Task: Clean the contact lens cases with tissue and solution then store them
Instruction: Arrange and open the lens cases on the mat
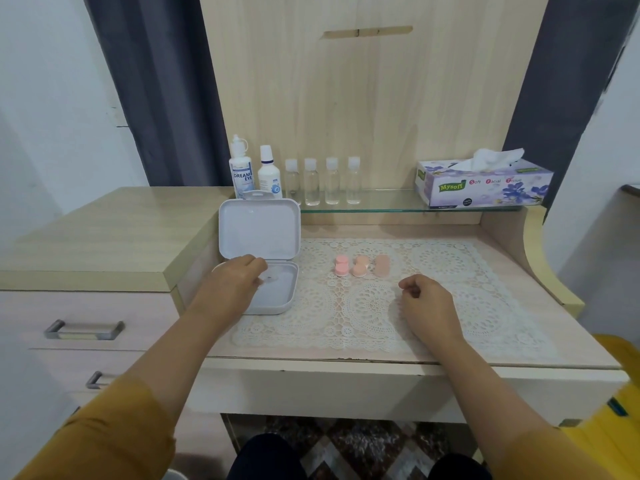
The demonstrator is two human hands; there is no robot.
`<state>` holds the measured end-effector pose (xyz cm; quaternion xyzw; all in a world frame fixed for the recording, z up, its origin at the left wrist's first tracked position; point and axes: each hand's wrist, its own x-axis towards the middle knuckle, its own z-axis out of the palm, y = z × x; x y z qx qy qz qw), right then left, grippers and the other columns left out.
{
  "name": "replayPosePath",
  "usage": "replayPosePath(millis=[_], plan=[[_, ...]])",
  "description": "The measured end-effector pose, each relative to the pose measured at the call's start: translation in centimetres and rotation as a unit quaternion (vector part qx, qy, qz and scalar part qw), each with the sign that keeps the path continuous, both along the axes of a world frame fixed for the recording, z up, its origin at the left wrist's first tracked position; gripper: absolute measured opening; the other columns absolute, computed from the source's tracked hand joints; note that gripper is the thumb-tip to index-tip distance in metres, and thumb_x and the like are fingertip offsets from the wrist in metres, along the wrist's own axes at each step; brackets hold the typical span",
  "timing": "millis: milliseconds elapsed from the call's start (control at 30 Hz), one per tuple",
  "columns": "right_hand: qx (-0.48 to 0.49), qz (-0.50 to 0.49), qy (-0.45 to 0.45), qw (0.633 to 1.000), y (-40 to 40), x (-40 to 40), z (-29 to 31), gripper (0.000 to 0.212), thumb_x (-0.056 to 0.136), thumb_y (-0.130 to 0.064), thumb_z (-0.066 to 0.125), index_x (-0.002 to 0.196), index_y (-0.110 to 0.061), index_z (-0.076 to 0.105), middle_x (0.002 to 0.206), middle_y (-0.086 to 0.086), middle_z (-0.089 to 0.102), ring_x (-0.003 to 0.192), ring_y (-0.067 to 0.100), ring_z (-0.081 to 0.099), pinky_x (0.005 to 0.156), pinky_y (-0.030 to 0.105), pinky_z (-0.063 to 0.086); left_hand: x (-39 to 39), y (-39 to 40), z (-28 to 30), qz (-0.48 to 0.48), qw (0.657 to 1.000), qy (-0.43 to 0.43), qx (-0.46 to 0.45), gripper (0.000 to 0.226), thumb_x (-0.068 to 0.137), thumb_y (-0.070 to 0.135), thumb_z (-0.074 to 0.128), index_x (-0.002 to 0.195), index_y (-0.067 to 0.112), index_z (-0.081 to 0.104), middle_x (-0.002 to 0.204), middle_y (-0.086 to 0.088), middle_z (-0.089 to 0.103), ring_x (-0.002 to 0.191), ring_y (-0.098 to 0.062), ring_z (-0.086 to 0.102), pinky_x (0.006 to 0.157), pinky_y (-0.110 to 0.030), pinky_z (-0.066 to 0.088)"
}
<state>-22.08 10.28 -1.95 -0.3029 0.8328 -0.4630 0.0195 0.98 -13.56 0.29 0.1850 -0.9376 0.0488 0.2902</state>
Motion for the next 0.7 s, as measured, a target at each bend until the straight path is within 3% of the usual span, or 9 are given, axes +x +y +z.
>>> replayPosePath(millis=[233, 433, 700], plan=[[-0.004, -0.001, 0.000, 1.000, 0.0, 0.0, 0.0, 0.029, 0.093, -0.005, 0.043, 0.109, -0.014, 0.066, 0.107, -0.002, 0.063, 0.096, 0.011, 0.055, 0.082, 0.020, 0.038, -0.1, 1.0, 0.1, 0.031, 0.998, 0.033, 0.044, 0.013, 0.081, 0.003, 0.070, 0.091, 0.003, 0.063, 0.081, -0.009, 0.062, 0.072, -0.031, 0.057, 0.060, -0.030, 0.039], [-0.003, 0.002, -0.002, 1.000, 0.1, 0.1, 0.0, 0.030, 0.093, -0.005, 0.043, 0.110, -0.014, 0.065, 0.108, -0.001, 0.062, 0.096, 0.011, 0.055, 0.082, 0.020, 0.038, -0.3, 1.4, 0.2, 0.065, 0.992, 0.051, 0.095, 0.019, 0.088, 0.014, 0.067, 0.102, 0.003, 0.065, 0.095, -0.009, 0.065, 0.087, -0.030, 0.060, 0.073, -0.036, 0.046], [-0.004, 0.002, -0.007, 1.000, 0.1, 0.1, 0.1, 0.030, 0.093, -0.005, 0.042, 0.109, -0.014, 0.065, 0.108, -0.002, 0.062, 0.095, 0.010, 0.055, 0.081, 0.020, 0.038, -0.6, 2.3, 0.6, 0.121, 0.972, 0.096, 0.176, 0.023, 0.091, 0.031, 0.063, 0.096, 0.009, 0.063, 0.081, 0.005, 0.052, 0.074, -0.013, 0.048, 0.061, -0.022, 0.032]])
